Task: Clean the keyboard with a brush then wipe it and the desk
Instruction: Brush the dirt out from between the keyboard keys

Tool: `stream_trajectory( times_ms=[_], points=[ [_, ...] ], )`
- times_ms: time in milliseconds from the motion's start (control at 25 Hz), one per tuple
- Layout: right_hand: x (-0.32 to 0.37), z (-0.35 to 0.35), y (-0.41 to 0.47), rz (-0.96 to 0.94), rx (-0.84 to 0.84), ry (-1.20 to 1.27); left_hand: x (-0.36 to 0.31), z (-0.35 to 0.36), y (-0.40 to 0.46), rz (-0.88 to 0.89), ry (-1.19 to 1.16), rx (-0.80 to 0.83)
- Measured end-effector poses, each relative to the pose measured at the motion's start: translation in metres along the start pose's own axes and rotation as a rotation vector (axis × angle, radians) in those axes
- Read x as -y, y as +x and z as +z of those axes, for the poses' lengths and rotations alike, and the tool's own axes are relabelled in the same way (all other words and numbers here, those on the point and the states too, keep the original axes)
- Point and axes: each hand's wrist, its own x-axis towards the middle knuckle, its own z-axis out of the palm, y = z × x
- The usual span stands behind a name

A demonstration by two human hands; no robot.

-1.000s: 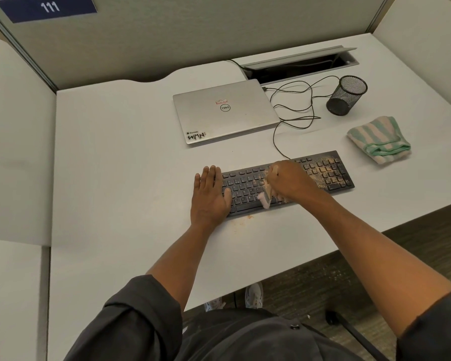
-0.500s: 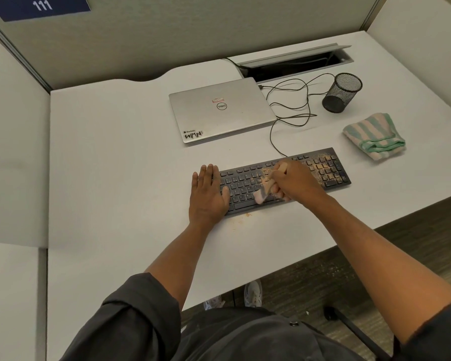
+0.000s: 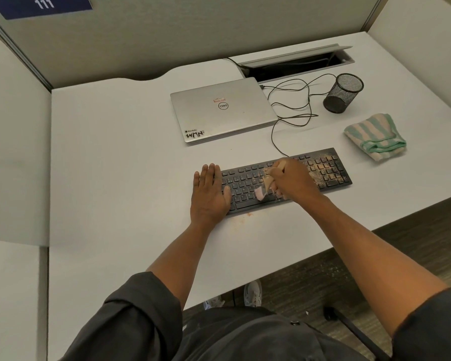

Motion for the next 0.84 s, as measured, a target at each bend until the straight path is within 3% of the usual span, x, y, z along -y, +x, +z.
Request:
stream_trajectory(
  times_ms=[120, 320, 400, 640, 760, 840],
  points=[
    [0.007, -0.004, 0.003, -0.014, -0.096, -0.098, -0.001, -0.001, -0.001, -0.006, -0.009, 0.003],
    [0.009, -0.003, -0.003, 0.110, 0.111, 0.386, 0.001, 0.000, 0.000, -0.003, -0.007, -0.003],
    [0.005, -0.002, -0.004, 0.144, 0.160, 0.447, 0.002, 0.001, 0.000, -0.001, -0.007, -0.007],
    [-0.001, 0.001, -0.003, 0.074, 0.119, 0.346, 0.001, 0.000, 0.000, 0.002, -0.013, -0.012],
    [-0.006, 0.003, -0.004, -0.022, -0.041, 0.123, 0.000, 0.001, 0.000, 0.005, -0.014, -0.018],
    [-0.005, 0.004, -0.006, -0.061, -0.110, 0.110, 0.002, 0.002, 0.000, 0.007, -0.012, -0.029]
  ],
)
